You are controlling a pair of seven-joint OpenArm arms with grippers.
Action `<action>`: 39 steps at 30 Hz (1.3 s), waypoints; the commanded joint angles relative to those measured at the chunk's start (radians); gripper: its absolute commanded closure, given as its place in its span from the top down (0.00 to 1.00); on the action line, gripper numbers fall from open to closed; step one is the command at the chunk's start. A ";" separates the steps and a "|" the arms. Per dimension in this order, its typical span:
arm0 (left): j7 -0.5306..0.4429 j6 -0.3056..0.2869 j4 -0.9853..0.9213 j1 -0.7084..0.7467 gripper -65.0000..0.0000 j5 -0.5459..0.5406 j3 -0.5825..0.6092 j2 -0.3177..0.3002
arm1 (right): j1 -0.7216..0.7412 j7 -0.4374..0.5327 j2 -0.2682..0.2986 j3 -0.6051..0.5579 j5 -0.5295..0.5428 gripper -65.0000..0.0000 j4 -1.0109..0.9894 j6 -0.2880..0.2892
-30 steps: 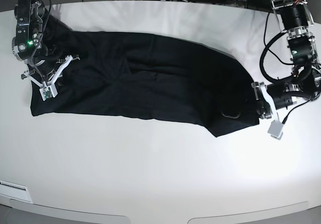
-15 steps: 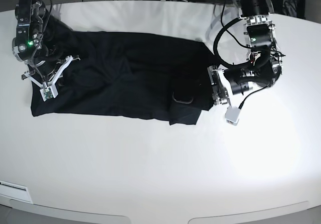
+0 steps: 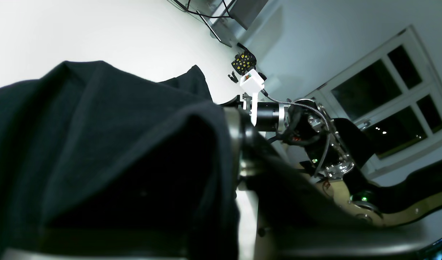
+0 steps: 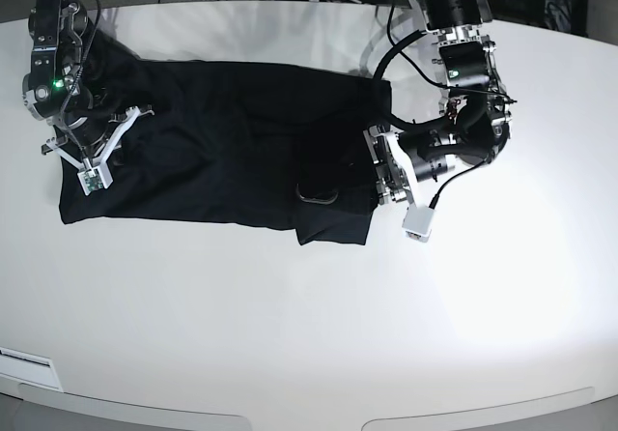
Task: Fold the T-shirt properly
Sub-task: 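Drag the shirt end held by the left gripper toward the right gripper, then hold the shirt end with the left gripper, pressing the fold flat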
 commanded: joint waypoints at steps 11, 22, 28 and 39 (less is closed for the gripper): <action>-0.011 0.023 0.014 -0.016 0.60 -0.034 0.079 0.003 | -0.003 -0.072 0.011 0.001 0.078 0.26 0.003 0.019; -0.011 0.003 0.017 -0.017 0.60 -0.033 0.083 0.048 | 0.000 -0.072 0.012 0.001 0.078 0.26 0.003 0.019; -0.011 -0.027 0.066 -0.070 0.21 -0.036 -0.129 0.000 | 0.000 -0.072 0.011 0.001 0.078 0.26 0.003 0.019; -0.011 -0.058 0.082 0.019 0.41 0.049 -0.151 -0.006 | 0.000 -0.069 0.011 0.001 0.078 0.26 0.003 0.018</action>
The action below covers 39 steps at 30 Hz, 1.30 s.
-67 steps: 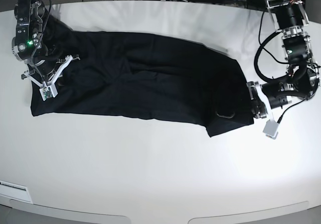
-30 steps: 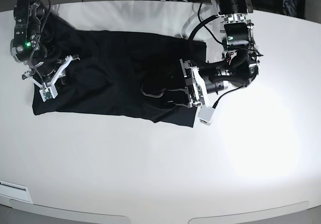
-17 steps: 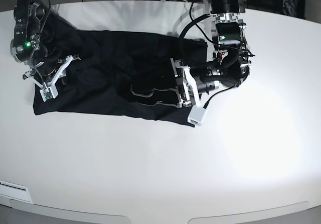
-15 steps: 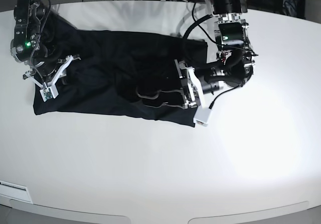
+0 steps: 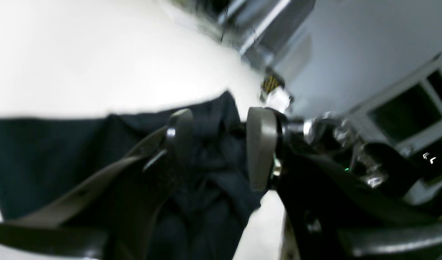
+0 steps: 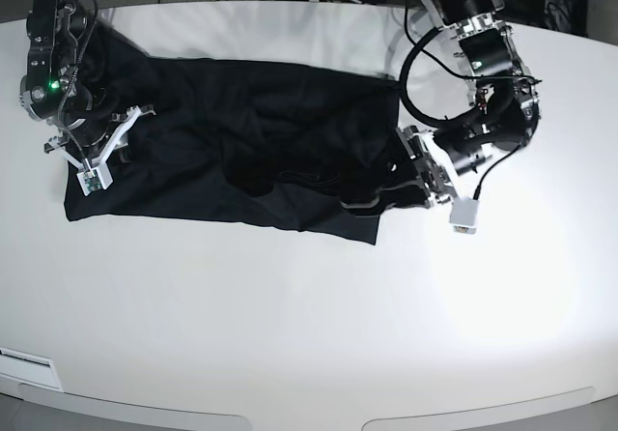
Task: Fold the T-shirt properly
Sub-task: 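Hold the shirt end with the left gripper, pressing the fold flat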
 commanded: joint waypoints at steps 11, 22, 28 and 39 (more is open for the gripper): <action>-0.155 0.052 0.015 0.026 0.50 0.319 0.027 -0.009 | -0.003 -0.040 0.006 -0.003 0.006 0.26 0.003 0.015; -0.188 0.011 0.015 0.026 0.56 0.392 0.148 -0.009 | -0.003 -0.040 0.006 -0.003 0.006 0.26 0.003 0.015; -0.249 0.017 0.015 0.011 0.55 0.498 0.179 -0.010 | -0.003 -0.040 0.006 -0.003 0.006 0.26 0.003 0.015; -0.222 0.031 0.034 -0.052 0.56 0.450 0.174 -0.039 | -0.003 -0.040 0.006 -0.003 0.006 0.26 0.003 0.015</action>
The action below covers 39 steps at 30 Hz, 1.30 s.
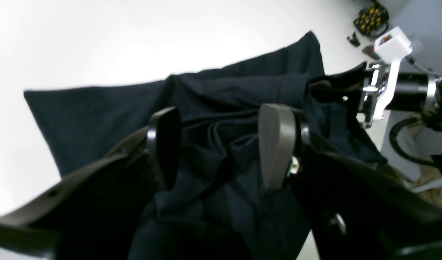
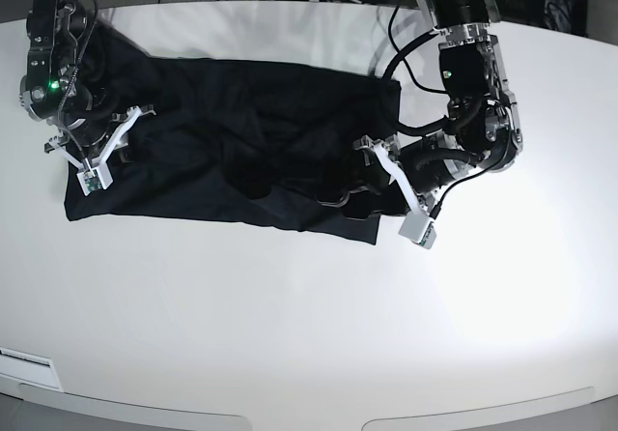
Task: Fold the T-shirt properly
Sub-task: 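Hold the shirt end with the left gripper, pressing the fold flat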
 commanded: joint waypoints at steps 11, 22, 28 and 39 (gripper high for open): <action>-0.029 -0.003 0.018 -0.017 0.56 0.025 0.000 -0.106 | -0.003 -0.038 0.006 -0.003 0.003 0.26 0.003 0.014; -0.022 -0.004 0.016 -0.013 0.55 0.001 0.065 -0.106 | -0.003 -0.039 0.006 -0.003 0.062 0.26 0.003 0.015; -0.023 -0.003 0.016 -0.014 0.55 0.042 0.097 -0.106 | -0.003 -0.039 0.006 -0.003 0.059 0.26 0.003 0.015; -0.029 -0.003 0.016 -0.014 0.00 0.037 0.097 -0.106 | -0.003 -0.039 0.006 -0.003 0.055 0.26 0.003 0.015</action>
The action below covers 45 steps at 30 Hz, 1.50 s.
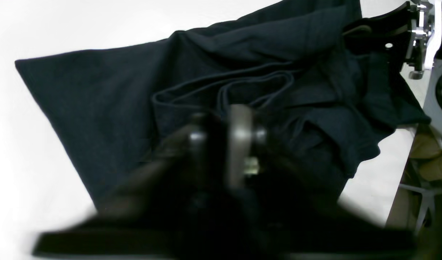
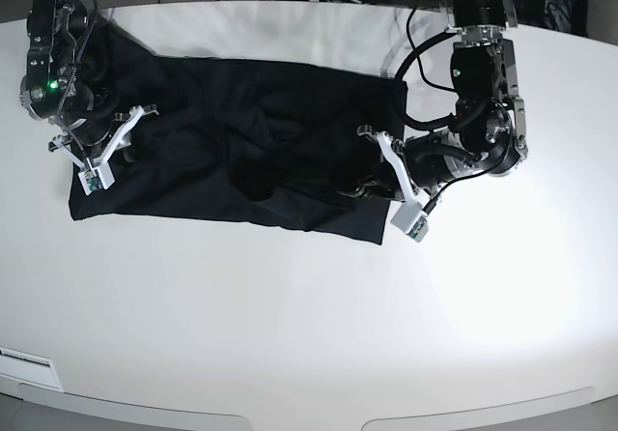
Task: Fold the T-shirt properly
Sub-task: 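Hold the shirt end with the left gripper, pressing the fold flat, then release and lift the left gripper, then reposition it over the folded end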
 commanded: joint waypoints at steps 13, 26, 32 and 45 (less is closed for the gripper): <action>0.197 -0.050 0.016 -0.010 0.00 -0.556 -0.001 0.020 | -0.003 -0.019 0.006 -0.003 0.002 0.26 0.003 0.014; 0.197 -0.058 0.016 0.153 0.00 -0.676 0.000 0.020 | -0.003 -0.019 0.006 -0.003 0.002 0.26 0.003 0.015; 0.197 -0.058 0.016 0.180 0.26 -0.676 0.004 0.021 | -0.003 -0.019 0.006 -0.003 0.002 0.26 0.003 0.015; 0.197 -0.058 0.055 0.157 0.50 -0.676 0.333 0.021 | -0.003 -0.017 0.006 -0.003 0.002 0.26 0.004 0.014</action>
